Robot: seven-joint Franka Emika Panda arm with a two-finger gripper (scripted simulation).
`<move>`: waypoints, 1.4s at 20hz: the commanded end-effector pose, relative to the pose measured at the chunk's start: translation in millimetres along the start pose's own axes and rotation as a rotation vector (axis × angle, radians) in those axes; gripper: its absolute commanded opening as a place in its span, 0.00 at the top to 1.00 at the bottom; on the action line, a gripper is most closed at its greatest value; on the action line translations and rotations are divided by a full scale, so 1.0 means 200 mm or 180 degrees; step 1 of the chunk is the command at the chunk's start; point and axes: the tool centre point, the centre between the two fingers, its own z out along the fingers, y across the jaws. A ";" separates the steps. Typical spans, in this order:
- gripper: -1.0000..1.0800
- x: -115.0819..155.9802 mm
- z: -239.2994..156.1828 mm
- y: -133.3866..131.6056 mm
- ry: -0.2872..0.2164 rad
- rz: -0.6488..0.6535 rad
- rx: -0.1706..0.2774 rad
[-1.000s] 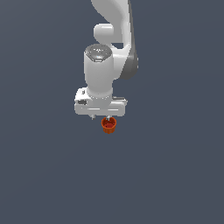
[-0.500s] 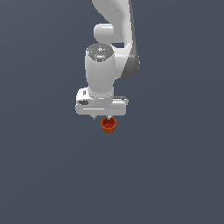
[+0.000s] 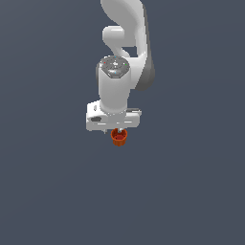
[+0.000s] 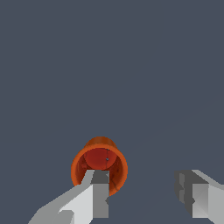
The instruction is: Pick up the object and move it to a goal position.
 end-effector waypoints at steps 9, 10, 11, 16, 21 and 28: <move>0.38 0.01 0.16 -0.06 -0.0522 -0.1040 -0.0141; 0.38 0.01 0.18 -0.07 -0.0583 -0.1155 -0.0152; 0.38 0.01 0.19 -0.07 -0.0645 -0.1269 -0.0163; 0.38 0.00 0.28 -0.09 -0.0964 -0.1828 -0.0201; 0.38 0.00 0.34 -0.10 -0.1259 -0.2309 -0.0213; 0.38 -0.01 0.40 -0.11 -0.1541 -0.2733 -0.0204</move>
